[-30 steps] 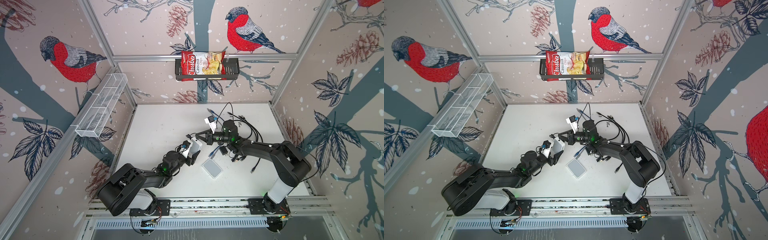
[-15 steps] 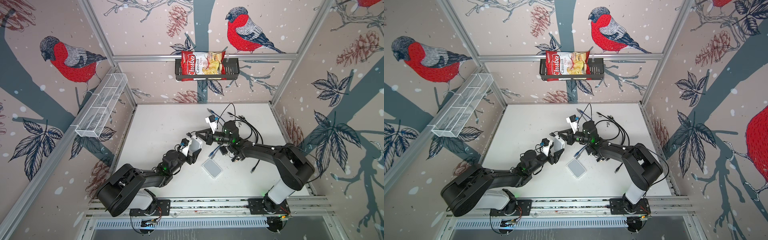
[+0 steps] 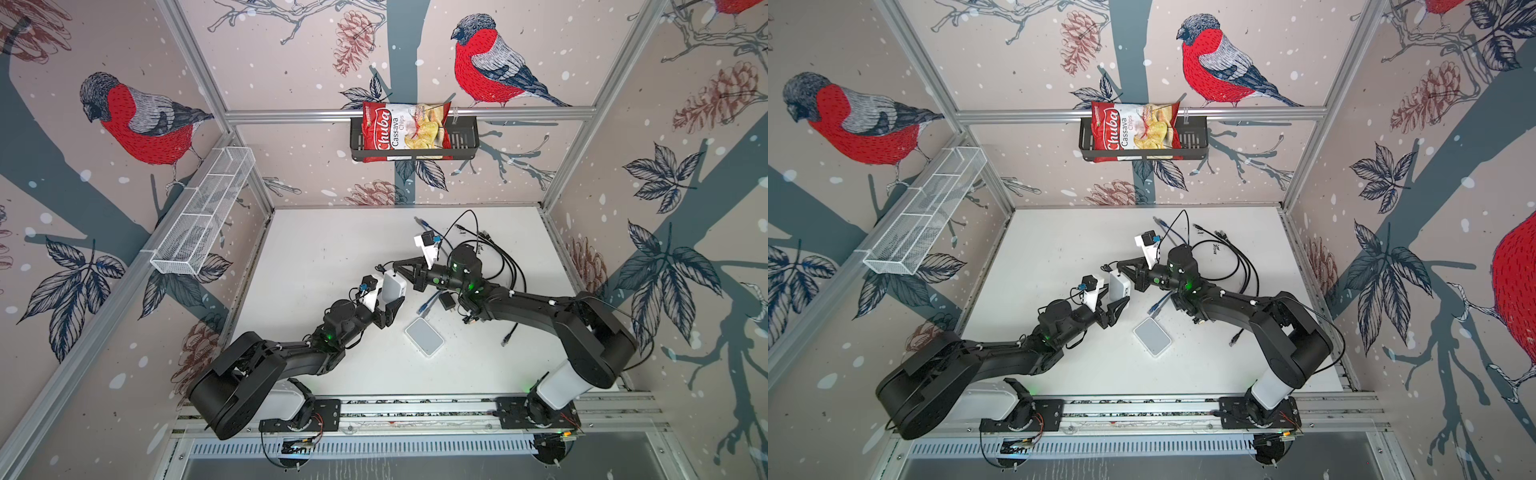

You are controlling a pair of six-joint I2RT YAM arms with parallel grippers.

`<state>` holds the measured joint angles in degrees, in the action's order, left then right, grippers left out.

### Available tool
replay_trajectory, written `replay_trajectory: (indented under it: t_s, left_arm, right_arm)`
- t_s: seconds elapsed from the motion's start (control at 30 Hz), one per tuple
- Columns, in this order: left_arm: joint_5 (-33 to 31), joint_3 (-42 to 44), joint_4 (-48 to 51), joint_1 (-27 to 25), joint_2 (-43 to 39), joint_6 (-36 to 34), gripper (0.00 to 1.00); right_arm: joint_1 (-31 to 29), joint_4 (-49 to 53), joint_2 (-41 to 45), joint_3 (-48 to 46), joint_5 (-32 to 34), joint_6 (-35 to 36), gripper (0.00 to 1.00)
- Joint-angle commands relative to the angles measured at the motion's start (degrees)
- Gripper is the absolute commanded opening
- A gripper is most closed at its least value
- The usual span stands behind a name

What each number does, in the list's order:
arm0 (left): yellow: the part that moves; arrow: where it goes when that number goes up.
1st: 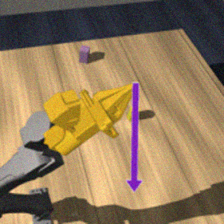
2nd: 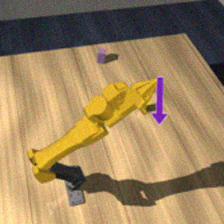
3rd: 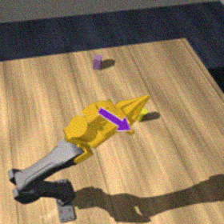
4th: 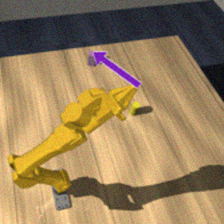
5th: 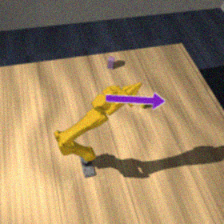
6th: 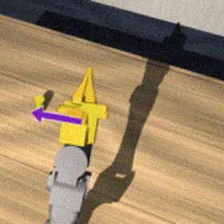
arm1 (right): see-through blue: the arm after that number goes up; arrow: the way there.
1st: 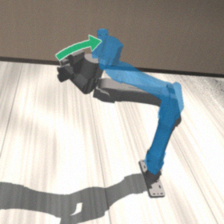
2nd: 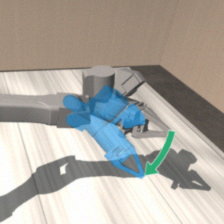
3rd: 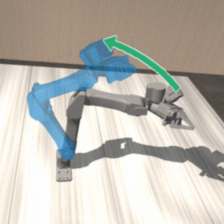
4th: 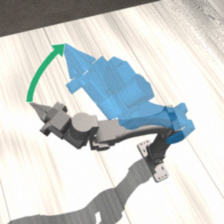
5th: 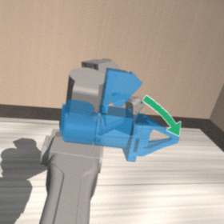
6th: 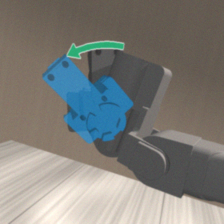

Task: Insert the plug into the switch port
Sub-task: 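Align the barrel plug above the router's top port with the right gripper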

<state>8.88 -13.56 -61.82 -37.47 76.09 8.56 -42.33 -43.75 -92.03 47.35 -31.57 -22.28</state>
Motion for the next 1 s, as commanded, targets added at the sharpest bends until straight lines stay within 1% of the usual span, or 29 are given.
replay_trajectory:
  t_s: [0.0, 0.23, 0.4, 0.57, 0.97]
  left_arm:
    - [-1.9, -0.8, -9.6, 0.0, -1.5, -0.4, 0.64]
    - [-3.4, -0.3, -11.0, 0.0, -2.4, -1.0, 0.64]
    - [-3.3, 0.2, -13.6, 0.1, -1.6, -1.1, 0.63]
    - [-3.2, 0.8, -16.6, 0.1, -1.1, -0.8, 0.63]
    - [-4.6, 0.0, -18.5, 0.1, -0.4, -2.7, 0.62]
  right_arm:
    - [-0.1, 4.9, 0.6, -1.0, 0.6, 1.8, 0.0]
    - [-0.2, 5.0, 0.8, -2.0, -0.4, 1.3, 0.0]
    - [-0.4, 2.7, 0.5, -2.8, -1.1, -0.2, 0.0]
    - [-1.0, 1.9, -0.1, -3.0, -0.4, -0.7, 0.0]
    - [-2.7, 7.3, 0.3, -2.8, 1.4, 2.8, 0.0]
